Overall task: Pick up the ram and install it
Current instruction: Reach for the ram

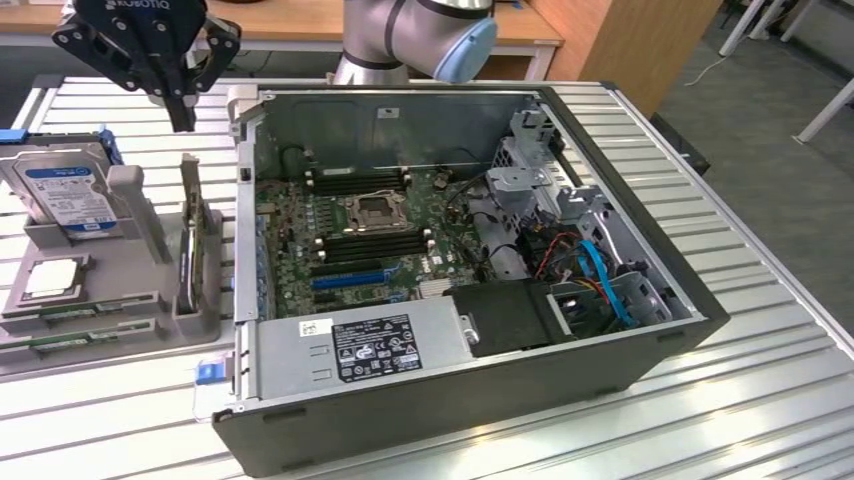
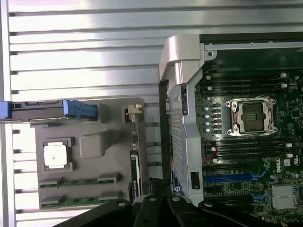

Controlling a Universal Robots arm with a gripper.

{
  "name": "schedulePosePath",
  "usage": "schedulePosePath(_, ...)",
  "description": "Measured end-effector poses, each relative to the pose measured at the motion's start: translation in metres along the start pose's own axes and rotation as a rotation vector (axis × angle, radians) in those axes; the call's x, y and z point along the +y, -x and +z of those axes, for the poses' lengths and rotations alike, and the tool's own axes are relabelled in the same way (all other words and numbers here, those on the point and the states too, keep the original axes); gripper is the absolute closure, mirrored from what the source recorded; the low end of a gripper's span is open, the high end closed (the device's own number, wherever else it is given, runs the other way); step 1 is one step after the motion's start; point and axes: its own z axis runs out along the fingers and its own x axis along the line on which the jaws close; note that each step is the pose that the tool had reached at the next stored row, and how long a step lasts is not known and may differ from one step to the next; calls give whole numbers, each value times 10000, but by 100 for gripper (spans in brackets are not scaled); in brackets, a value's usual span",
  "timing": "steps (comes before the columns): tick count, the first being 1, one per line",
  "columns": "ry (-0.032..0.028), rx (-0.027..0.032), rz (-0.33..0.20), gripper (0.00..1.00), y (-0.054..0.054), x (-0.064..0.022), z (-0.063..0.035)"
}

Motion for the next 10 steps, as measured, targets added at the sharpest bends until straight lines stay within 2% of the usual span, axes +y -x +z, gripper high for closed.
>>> schedulePosePath(10,0,0,0,90,-104,-8,-2)
